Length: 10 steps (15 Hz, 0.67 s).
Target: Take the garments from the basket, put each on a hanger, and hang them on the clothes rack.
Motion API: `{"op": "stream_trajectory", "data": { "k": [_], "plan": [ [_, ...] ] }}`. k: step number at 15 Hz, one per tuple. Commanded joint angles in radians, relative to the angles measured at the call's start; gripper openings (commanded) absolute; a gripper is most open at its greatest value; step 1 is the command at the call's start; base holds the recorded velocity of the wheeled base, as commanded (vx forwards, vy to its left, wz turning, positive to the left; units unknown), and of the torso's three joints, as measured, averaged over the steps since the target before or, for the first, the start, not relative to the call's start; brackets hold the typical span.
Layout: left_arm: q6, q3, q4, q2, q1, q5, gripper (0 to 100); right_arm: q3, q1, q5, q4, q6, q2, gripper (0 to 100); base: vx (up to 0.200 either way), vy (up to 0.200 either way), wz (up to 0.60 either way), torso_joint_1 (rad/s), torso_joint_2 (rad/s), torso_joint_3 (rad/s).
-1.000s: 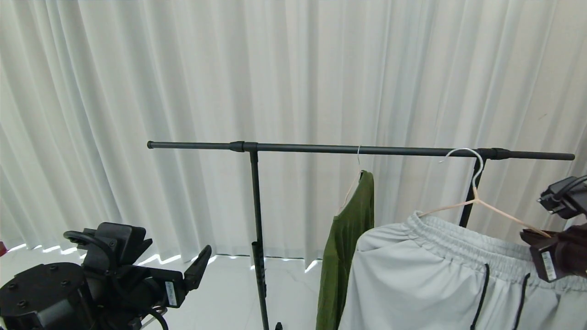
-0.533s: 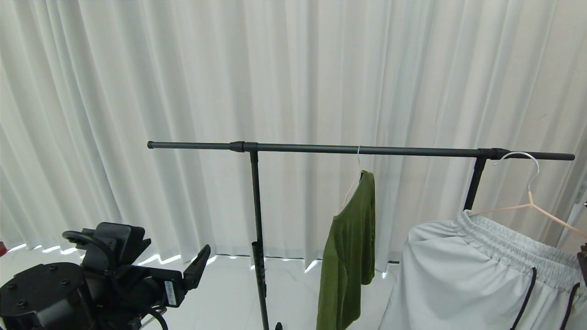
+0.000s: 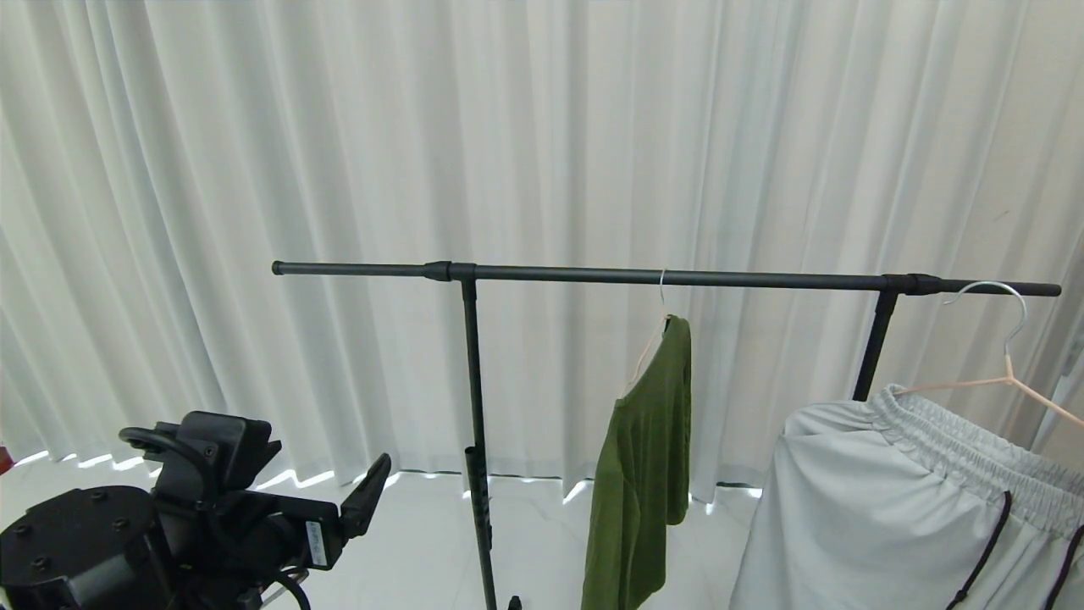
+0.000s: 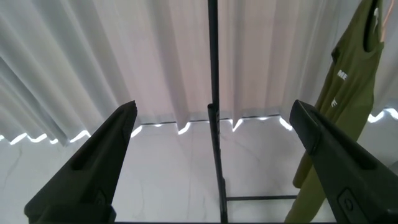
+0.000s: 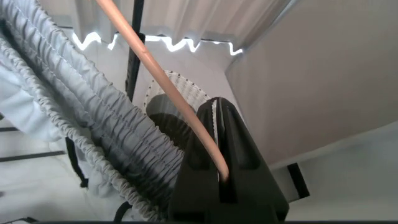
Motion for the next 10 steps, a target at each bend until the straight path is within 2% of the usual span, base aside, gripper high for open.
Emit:
{"op": "stream_trajectory", "data": {
  "k": [1,10],
  "plan": [
    [0.0,0.0,-0.002,-0.003,0.0,0.001,100,-0.002,0.0,-0.001,-0.003,0.0,0.01,0,0.2,0.0,0.0,0.002,0.01,0.002],
    [0.0,0.0,0.0,0.003,0.0,0.001,100,0.001,0.012,0.001,-0.016,0.014,0.053,0,0.2,0.0,0.0,0.002,0.0,0.003]
  ]
}}
